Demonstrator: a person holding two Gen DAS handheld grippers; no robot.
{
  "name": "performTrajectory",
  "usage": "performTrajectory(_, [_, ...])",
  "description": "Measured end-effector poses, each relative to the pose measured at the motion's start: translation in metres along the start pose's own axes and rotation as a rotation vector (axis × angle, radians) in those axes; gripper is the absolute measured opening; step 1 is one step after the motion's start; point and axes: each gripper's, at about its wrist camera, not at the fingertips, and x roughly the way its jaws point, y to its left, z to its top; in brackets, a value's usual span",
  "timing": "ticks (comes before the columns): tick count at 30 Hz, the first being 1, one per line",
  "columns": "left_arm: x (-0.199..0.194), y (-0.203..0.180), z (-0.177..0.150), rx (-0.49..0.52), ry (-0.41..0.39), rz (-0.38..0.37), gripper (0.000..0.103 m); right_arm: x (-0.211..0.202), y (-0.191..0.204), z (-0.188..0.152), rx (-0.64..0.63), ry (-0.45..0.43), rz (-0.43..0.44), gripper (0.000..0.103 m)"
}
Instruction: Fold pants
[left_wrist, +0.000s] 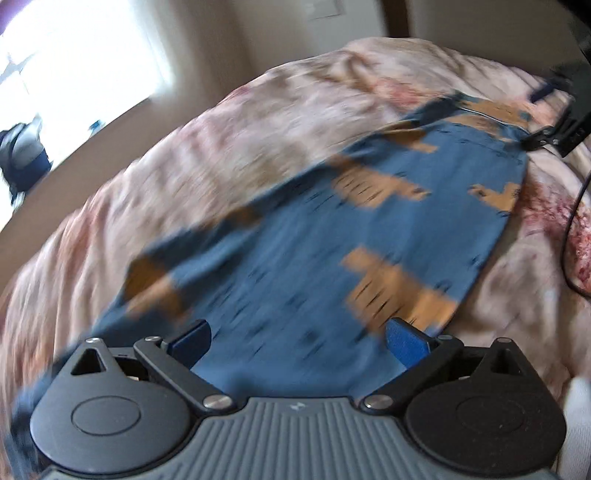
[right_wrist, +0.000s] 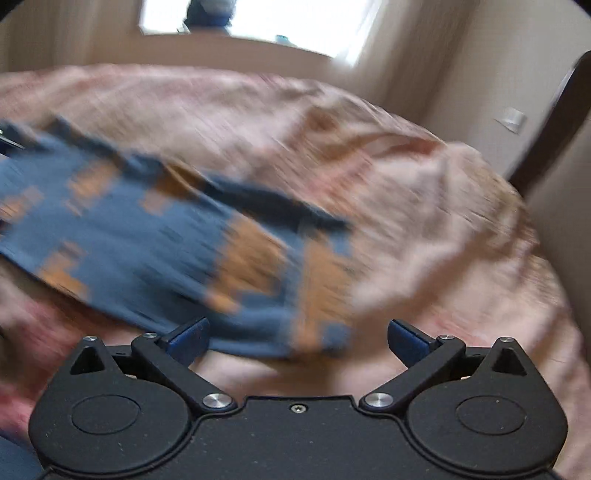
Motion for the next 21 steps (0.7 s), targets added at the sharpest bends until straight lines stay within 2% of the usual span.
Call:
performTrajectory(3, [-0.011, 0.038, -0.01, -0.177, 0.037, 0.016, 0.103, -0.006, -0.014, 0.004, 0.048, 0.014, -0.062, 0.102])
performTrajectory(5, [-0.022, 0.061, -0.02, -0.289, 0.013, 0.036, 0.103, -0.017, -0.008, 0.013, 0.067, -0.012, -0.075, 0.102])
performTrajectory(7, [-0.032, 0.082, -0.029, -0.378, -0.015, 0.046, 0.103, -0.028, 0.006, 0.026, 0.039, -0.049, -0.044, 0.102])
performTrajectory(12, [-0.043, 0.121, -0.033, -0.512, -0.066, 0.162, 0.103, -0.031, 0.07, 0.077, -0.069, -0.157, 0.108, 0.102])
performTrajectory(16, [-0.039, 0.141, -0.032, -0.509, -0.086, 0.224, 0.103, -0.011, 0.126, 0.123, -0.095, -0.208, 0.282, 0.102])
performTrajectory(21, [-0.031, 0.168, -0.044, -0.536, -0.05, 0.4, 0.103, 0.025, 0.194, 0.181, -0.165, -0.265, 0.466, 0.102])
